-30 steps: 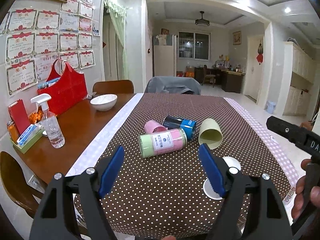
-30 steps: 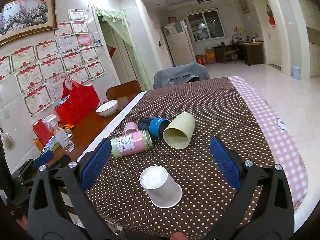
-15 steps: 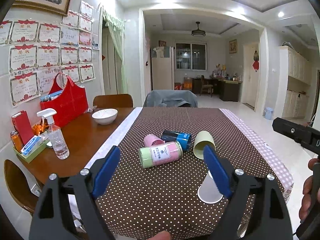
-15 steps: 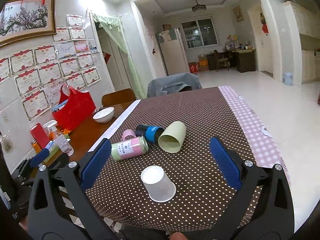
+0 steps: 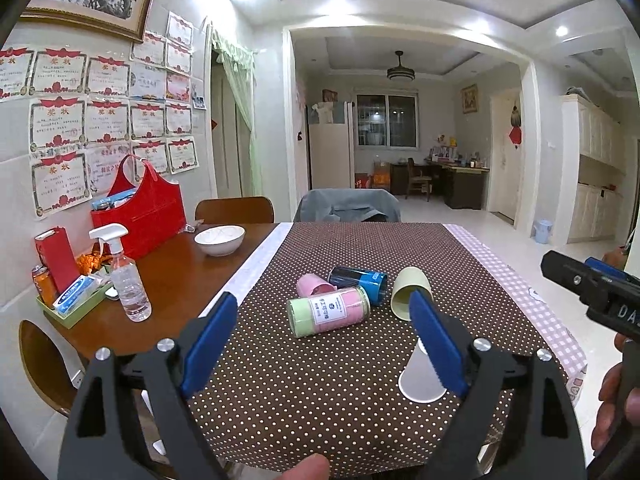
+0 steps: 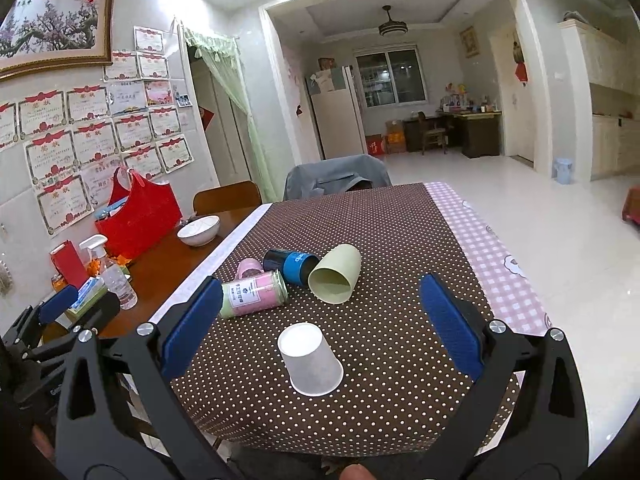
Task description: Flip cup upside down
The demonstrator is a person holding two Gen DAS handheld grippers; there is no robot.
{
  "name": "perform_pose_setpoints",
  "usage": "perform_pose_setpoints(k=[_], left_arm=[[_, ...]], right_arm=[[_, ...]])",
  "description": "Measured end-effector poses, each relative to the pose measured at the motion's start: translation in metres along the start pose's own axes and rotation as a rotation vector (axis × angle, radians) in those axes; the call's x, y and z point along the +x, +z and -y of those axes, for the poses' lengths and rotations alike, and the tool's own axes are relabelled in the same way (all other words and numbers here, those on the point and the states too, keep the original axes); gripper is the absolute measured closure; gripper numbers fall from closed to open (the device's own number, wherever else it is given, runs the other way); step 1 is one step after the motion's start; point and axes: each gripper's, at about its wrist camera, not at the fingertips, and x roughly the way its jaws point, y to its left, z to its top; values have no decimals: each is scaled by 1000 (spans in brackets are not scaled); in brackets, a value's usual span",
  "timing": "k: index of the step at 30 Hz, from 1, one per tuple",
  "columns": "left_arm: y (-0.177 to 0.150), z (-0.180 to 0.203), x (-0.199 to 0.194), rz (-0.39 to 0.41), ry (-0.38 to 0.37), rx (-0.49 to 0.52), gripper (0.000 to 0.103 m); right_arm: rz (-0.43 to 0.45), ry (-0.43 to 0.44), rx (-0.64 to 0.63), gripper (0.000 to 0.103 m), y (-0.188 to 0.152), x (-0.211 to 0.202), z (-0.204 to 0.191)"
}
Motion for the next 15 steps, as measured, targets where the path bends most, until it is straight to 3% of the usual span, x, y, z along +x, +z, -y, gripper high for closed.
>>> perform_pose_setpoints(k=[15], left_arm=[[-3,-2,-8,5,5,-3,17]], right_arm=[[5,-58,-57,6,-10,0,-12]])
